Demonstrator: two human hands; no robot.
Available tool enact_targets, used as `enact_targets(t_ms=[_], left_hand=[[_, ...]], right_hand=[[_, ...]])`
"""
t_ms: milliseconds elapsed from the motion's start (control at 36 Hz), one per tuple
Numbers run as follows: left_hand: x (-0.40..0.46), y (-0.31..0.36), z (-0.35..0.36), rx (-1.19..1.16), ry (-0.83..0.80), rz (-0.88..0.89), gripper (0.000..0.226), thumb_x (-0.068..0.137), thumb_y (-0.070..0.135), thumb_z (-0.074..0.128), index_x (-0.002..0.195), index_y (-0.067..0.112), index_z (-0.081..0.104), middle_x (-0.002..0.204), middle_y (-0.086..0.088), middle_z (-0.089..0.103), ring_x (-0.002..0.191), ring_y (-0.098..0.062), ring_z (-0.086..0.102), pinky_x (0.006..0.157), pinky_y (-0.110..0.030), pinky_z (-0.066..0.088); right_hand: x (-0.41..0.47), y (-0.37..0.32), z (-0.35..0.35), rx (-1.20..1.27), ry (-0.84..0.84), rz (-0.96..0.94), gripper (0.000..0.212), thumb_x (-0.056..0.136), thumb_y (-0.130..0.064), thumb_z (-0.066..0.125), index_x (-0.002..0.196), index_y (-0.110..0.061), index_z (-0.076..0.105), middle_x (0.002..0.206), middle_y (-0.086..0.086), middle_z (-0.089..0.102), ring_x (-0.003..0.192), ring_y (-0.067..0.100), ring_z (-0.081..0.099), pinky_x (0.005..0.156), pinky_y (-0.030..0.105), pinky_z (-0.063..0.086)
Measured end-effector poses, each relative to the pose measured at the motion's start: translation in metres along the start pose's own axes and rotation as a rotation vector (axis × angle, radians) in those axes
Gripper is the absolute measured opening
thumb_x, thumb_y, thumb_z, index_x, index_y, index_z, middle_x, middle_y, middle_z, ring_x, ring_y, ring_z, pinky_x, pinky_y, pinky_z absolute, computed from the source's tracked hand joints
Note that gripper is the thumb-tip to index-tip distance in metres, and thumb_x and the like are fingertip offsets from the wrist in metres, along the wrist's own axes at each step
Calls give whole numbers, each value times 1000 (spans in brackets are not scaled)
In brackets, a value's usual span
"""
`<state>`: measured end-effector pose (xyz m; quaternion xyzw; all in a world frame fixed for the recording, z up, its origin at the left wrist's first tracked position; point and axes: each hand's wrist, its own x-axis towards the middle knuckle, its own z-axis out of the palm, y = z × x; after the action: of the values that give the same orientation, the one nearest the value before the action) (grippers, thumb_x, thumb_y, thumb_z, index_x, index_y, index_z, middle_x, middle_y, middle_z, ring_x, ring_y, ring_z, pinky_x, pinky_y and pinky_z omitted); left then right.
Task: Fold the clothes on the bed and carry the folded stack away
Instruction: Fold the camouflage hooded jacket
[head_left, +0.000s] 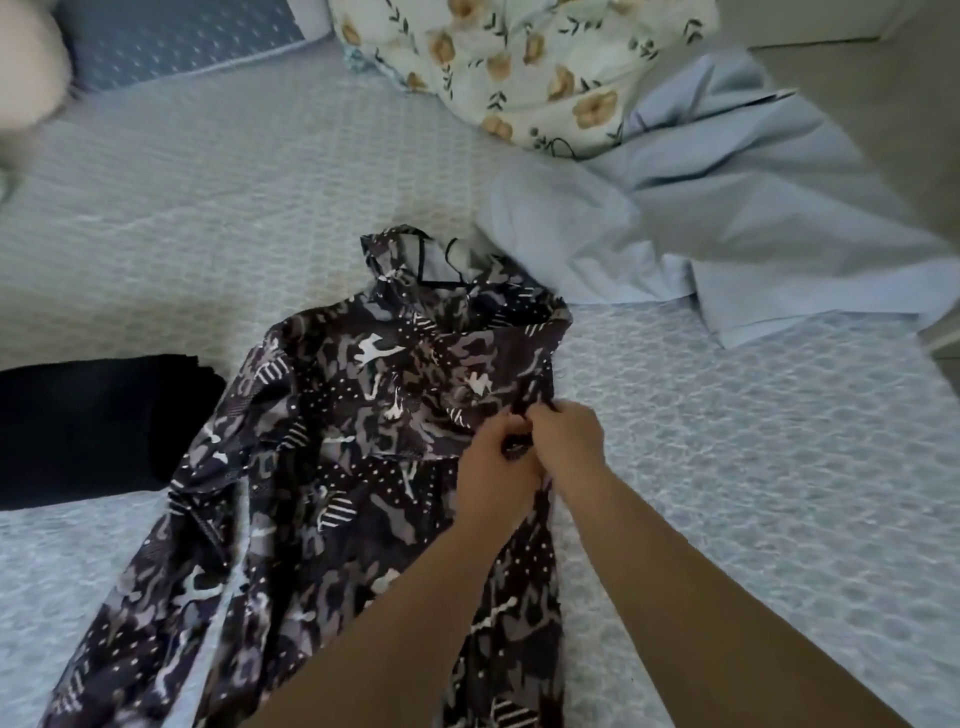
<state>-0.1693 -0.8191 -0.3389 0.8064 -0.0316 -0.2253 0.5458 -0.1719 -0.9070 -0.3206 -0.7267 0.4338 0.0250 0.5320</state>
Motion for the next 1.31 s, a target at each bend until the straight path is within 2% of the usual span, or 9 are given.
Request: enact_targets(t_ms=[56,278,389,500,833,972,1083,1167,1306], left_hand=[[9,1,10,115,-63,109,20,89,18,64,90,37,63,94,46,54,89,22,50,77,0,39],[68,-20,1,561,326,251,35,96,31,47,129,20,52,136,-1,48,126,-19,37,107,-34,29],[89,-51,-3,889,82,191,53,100,48,26,150,32,20,159,4,14,146,-19,5,117,-45,0],[102,-89,0,1115,-244,164,61,96,59,12,147,41,-14,157,8,-23,145,-20,-19,116,-46,-6],[129,-120,16,1409,-475,487,62,93,64,19,140,53,-20,150,11,-35,140,-26,-30,108,-56,-18],[137,-104,15,1141,-571,240,52,97,59,22,147,47,16,159,14,-10,146,-22,-12,115,-54,-3],[143,-67,4,160,-404,-213,51,101,51,24,135,25,51,141,-4,50,120,-20,51,98,-33,41],[150,-53,-20,-365,-122,-377,56,99,56,21,112,24,65,115,-6,67,94,-16,62,80,-29,48],[157,-64,-37,-104,-116,-352,37,91,43,57,123,25,55,107,-3,65,93,-20,61,81,-31,50]], right_hand=[[21,7,-22,-2,55,-63,18,92,-21,51,81,-13,63,68,0,57,65,18,54,50,24,33],[71,52,-87,-93,254,-234,17,89,-24,59,97,-10,67,88,3,60,84,19,56,72,27,37],[79,67,-97,-4,423,-243,22,90,-22,60,103,-5,66,101,9,61,100,27,56,86,31,40],[88,87,-99,-183,503,-218,26,97,-22,49,102,-1,63,100,19,64,89,29,55,69,26,27],[120,101,-99,-438,439,126,36,100,-30,39,115,-2,58,107,22,61,84,32,52,69,31,33],[115,54,-61,-430,216,-62,19,92,-20,51,93,-6,64,77,8,55,78,27,54,60,29,32],[101,8,-11,-194,-82,-270,18,90,-24,59,104,-19,68,87,-4,62,79,11,56,65,24,39],[90,-3,24,-91,-360,-320,31,96,-32,52,125,-24,60,93,-16,62,87,-4,57,78,12,41],[89,27,54,-383,-86,-652,35,91,3,46,120,-10,61,112,5,52,103,19,54,86,21,40]])
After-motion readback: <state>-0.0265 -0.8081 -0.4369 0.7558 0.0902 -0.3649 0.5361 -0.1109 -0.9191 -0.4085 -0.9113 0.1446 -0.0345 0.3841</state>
